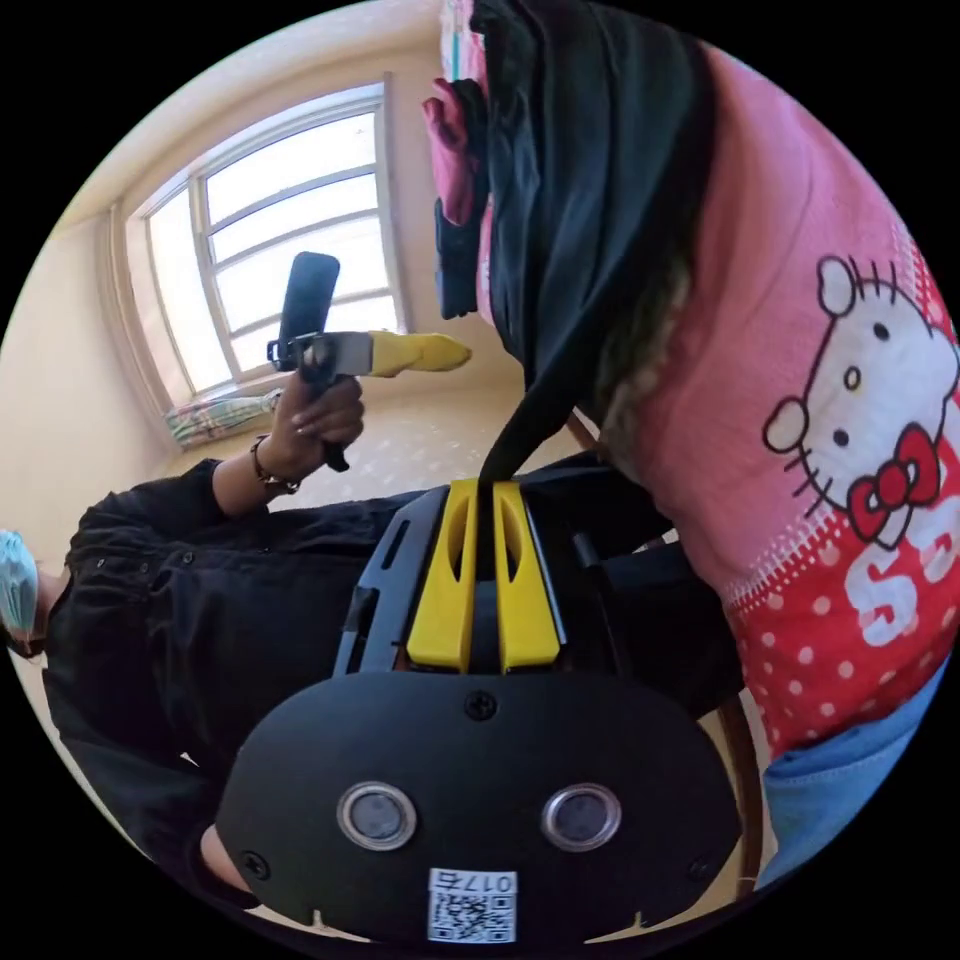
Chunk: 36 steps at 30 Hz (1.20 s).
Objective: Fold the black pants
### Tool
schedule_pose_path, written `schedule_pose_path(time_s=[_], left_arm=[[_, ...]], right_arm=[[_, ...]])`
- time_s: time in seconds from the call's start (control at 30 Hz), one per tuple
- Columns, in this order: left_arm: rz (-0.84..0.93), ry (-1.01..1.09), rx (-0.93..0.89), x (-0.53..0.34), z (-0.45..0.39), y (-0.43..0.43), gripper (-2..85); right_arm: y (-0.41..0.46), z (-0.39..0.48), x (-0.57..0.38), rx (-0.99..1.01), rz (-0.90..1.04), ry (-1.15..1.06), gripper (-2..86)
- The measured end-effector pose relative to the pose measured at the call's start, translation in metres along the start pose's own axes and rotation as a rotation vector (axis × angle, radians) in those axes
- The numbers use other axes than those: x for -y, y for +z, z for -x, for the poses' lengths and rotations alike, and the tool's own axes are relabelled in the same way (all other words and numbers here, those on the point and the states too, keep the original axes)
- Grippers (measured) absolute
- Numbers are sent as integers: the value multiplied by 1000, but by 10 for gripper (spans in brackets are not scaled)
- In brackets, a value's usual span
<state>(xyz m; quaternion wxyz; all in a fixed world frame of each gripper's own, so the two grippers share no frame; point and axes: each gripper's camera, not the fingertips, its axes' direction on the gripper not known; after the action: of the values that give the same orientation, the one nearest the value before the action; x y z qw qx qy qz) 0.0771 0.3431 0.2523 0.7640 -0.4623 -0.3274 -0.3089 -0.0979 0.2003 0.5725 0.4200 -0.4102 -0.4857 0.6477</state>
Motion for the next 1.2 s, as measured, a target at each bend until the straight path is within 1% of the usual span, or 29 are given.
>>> schedule_pose_path(time_s=[0.1,0.13,0.2,0.23,0.27,0.33,0.43,0.5,0.53,0.6,0.67,0.7,0.77,0.8,0.87,0.9,0.97,1.03,1.07,1.2], left_arm=[[86,76,-48,15,-24,-17,133],[103,72,-26,18,-27,-20,130],[173,52,122,24,-34,-34,76],[184,61,151,25,-35,-38,63],[199,88,140,26,-37,-49,48],[208,105,99,25,-36,-68,40],[175,137,-40,20,-35,-104,33],[104,134,-215,12,-28,-136,26],[86,124,-248,11,-26,-144,25],[38,90,-325,3,-15,-170,21],[21,91,-370,-1,-9,-186,22],[13,100,-395,-3,-7,-196,23],[1,111,-433,-6,-2,-210,23],[-3,115,-460,-7,1,-218,23],[-7,119,-505,-9,5,-230,24],[-10,129,-535,-9,8,-239,25],[-7,158,-582,-8,12,-251,25],[6,177,-648,-5,21,-262,25],[12,181,-710,-2,29,-270,25],[-13,235,-874,2,50,-308,24]], right_arm=[[-36,52,-4,-19,16,-108,27],[-48,73,-3,2,17,-162,27],[-65,104,-1,12,5,-244,27],[-76,120,0,-25,14,-285,27],[-86,131,0,-56,54,-319,28],[-102,138,1,-32,119,-337,27],[-129,142,3,61,199,-331,29],[-145,138,8,114,284,-295,30],[-160,133,14,132,330,-266,31],[-193,116,27,163,343,-198,33],[-254,90,65,189,330,-71,37],[-274,85,78,176,299,-47,39],[-363,67,140,56,77,37,53],[-387,63,158,22,5,61,60],[-471,48,220,-86,-304,156,99],[-488,45,234,-102,-385,170,104],[-538,35,276,-120,-690,222,116],[-550,24,304,-103,-829,244,117],[-550,14,324,-92,-875,261,115],[-527,-3,374,-134,-928,311,88]])
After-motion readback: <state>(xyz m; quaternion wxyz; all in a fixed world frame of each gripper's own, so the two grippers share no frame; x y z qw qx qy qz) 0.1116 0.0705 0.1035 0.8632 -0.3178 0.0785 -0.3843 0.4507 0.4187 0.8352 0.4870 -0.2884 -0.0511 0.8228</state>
